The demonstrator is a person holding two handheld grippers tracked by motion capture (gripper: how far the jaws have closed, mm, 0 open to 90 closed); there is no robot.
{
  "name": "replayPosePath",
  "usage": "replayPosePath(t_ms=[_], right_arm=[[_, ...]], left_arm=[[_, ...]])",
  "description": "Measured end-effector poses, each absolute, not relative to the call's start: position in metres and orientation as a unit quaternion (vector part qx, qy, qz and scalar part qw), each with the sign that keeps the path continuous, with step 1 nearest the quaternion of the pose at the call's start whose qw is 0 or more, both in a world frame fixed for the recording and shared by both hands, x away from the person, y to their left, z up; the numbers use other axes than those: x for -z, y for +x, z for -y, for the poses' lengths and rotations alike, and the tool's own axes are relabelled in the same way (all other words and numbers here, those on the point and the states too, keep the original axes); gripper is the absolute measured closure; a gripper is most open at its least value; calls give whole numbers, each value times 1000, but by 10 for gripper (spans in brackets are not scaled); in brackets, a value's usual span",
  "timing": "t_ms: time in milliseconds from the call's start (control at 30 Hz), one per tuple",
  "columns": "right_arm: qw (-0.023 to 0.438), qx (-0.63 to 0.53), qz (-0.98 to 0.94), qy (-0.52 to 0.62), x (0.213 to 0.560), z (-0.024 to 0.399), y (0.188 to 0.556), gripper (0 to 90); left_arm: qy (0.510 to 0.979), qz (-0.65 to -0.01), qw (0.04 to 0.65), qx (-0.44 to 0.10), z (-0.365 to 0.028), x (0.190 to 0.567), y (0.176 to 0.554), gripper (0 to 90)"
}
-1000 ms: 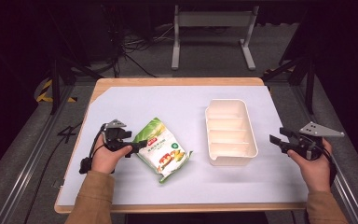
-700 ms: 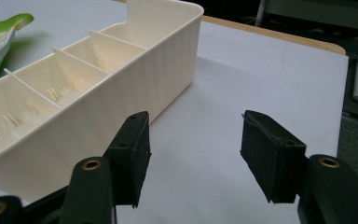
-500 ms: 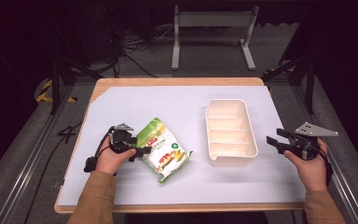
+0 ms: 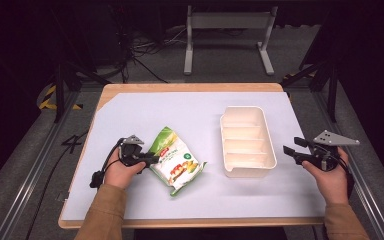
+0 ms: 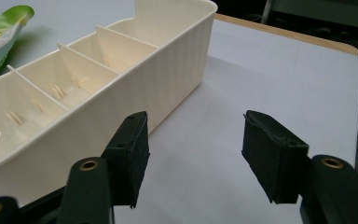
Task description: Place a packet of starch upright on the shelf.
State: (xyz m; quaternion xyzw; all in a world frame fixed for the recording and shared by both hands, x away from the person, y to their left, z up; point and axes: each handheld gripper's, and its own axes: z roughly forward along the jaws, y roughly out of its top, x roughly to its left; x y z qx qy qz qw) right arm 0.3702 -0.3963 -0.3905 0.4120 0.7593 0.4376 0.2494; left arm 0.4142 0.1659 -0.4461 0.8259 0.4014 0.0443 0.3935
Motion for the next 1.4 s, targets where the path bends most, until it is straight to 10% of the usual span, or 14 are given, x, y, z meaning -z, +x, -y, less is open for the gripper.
replayPosePath(t_ms=[500,1400], right_arm=[[257,-450,-758,396,386,394,366,570],[235,-489,-756,366,361,375,356,546]], left_arm=[[812,-422,402,-30,-169,434,411,880],[814,-316,484,-59,-143,341,363,887]])
